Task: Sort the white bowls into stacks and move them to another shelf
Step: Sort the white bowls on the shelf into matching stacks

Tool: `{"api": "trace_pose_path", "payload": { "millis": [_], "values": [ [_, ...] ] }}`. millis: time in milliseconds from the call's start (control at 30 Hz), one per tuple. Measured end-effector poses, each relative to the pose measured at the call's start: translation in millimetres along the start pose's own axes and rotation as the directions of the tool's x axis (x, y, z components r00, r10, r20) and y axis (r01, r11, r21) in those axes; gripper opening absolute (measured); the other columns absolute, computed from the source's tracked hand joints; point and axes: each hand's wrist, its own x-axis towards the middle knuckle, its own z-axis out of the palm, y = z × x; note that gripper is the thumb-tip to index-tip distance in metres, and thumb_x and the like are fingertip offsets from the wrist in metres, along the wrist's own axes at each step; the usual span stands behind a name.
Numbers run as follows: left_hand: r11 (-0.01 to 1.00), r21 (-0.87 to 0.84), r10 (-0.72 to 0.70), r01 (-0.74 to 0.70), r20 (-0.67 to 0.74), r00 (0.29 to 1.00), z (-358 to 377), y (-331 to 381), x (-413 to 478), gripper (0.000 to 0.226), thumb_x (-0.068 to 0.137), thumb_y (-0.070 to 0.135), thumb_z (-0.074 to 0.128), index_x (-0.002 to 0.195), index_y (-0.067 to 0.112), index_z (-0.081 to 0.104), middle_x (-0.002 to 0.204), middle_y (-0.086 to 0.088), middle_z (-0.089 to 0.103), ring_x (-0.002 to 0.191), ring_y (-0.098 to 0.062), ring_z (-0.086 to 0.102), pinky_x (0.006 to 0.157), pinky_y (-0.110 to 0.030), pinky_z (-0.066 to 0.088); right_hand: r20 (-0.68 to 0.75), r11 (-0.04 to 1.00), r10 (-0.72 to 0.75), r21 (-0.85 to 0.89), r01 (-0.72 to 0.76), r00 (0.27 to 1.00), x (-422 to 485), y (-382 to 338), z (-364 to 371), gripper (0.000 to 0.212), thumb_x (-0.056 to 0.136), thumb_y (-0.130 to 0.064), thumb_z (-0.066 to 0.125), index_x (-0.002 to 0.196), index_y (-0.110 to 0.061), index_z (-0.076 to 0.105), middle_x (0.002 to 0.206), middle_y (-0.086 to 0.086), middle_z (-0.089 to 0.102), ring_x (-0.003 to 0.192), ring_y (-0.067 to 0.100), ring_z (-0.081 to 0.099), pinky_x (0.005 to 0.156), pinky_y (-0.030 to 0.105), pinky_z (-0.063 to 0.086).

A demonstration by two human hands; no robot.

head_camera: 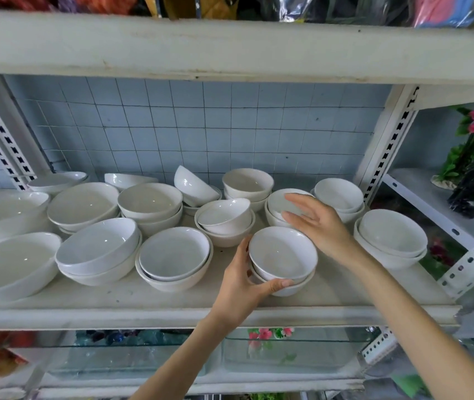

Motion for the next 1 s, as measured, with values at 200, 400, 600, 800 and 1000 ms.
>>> {"api": "trace_pose_path", "payload": {
  "millis": [200,400,600,800,1000],
  "values": [
    [1.0,0.009,-0.003,0.002,0.008,1.0,-0.9,1.6,-0.9,0.078,0.055,0.042,0.083,0.121,0.047,0.041,0.116,0.034,0.056,0.113,0.004,0.054,0.089,-0.017,0.048,0.194,0.967,-0.033,-0.242,0.081,0.98,42.0,-2.2,17.4,0.045,0.084,-0.032,0.067,0.126,-0.024,0.055,0.127,-0.014,0.055,0.121,0.001,0.046,0.099,0.019,0.033],
    [0.999,0.027,-0.017,0.017,0.018,1.0,-2.0,-0.5,-0.3,0.083,0.059,0.041,0.083,0.129,0.043,0.038,0.123,0.027,0.055,0.119,0.0,0.051,0.096,-0.026,0.047,0.303,0.934,-0.021,-0.333,0.127,0.953,61.1,1.3,29.3,0.045,0.082,-0.023,0.071,0.124,-0.017,0.057,0.093,-0.021,0.057,0.08,-0.02,0.052,0.067,0.001,0.035],
    [0.999,0.043,-0.029,0.027,0.026,0.999,-4.1,0.0,-0.3,0.077,0.068,0.025,0.084,0.123,0.052,0.038,0.121,0.03,0.055,0.117,0.002,0.052,0.09,-0.017,0.047,0.375,0.939,-0.033,-0.305,0.156,0.927,73.9,5.2,36.2,0.025,0.081,-0.019,0.073,0.105,-0.013,0.068,0.13,-0.004,0.058,0.117,0.006,0.049,0.097,0.019,0.037],
    [0.999,0.017,-0.052,0.052,0.02,0.998,-4.1,0.0,-0.4,0.078,0.064,0.032,0.083,0.125,0.05,0.039,0.122,0.026,0.056,0.118,0.0,0.052,0.088,-0.017,0.048,0.376,0.966,0.002,-0.239,0.094,0.927,80.4,7.9,43.4,0.012,0.078,-0.014,0.075,0.081,-0.024,0.068,0.107,-0.002,0.068,0.114,0.016,0.055,0.103,0.037,0.041],
    [0.998,0.012,-0.066,0.066,0.01,0.998,-4.8,-2.5,-0.4,0.08,0.068,0.014,0.085,0.127,0.043,0.039,0.121,0.025,0.056,0.116,0.003,0.052,0.087,-0.017,0.048,0.309,0.983,-0.023,-0.168,0.079,0.951,81.4,6.9,49.5,0.012,0.076,-0.008,0.076,0.077,-0.018,0.069,0.091,0.002,0.069,0.094,0.022,0.063,0.089,0.032,0.047]
  ]
}}
